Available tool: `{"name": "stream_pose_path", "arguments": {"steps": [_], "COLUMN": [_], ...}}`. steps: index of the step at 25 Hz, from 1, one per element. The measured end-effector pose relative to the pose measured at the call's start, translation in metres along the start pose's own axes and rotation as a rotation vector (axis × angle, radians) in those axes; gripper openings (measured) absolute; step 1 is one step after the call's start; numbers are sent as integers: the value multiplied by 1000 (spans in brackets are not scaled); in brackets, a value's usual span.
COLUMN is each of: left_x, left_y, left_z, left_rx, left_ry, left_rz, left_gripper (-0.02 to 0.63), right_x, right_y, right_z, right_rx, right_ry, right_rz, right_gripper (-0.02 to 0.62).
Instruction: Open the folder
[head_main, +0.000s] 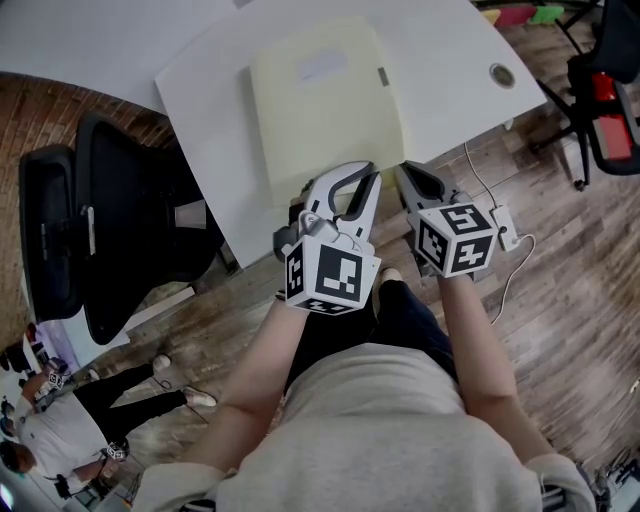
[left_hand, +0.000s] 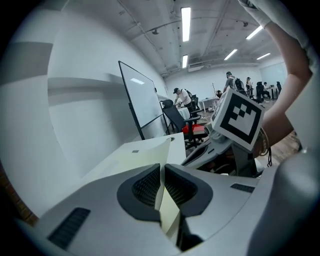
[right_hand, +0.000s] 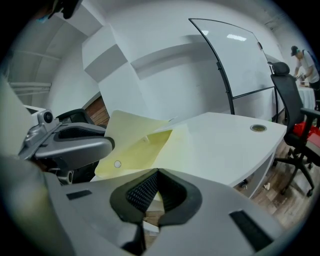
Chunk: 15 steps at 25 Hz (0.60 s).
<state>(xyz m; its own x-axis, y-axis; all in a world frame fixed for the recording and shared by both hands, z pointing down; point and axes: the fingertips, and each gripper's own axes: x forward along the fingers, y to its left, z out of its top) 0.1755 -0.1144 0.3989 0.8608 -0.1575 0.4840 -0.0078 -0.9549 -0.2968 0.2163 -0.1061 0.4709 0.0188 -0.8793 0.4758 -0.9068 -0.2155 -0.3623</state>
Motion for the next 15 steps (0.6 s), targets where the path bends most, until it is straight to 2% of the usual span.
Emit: {"name": "stream_pose_path", "arguments": {"steps": [4,10,15], "left_x": [-3,-14,-23], "left_y": [-5,-2,0], "left_z": [0,13,21], "left_rx": [16,-72,-92], "left_ry": [3,-52,-70], "left_rz": [2,3,31], "left_gripper": [38,41,41], "right_x": [-3,-5,-6], "right_y": [-1,11,25], "right_z": [2,2,5], "right_rx": [-19,-25,-54], "right_ry": [0,8,13], "right_rz": [-9,26,78], "right_gripper": [21,21,21]}}
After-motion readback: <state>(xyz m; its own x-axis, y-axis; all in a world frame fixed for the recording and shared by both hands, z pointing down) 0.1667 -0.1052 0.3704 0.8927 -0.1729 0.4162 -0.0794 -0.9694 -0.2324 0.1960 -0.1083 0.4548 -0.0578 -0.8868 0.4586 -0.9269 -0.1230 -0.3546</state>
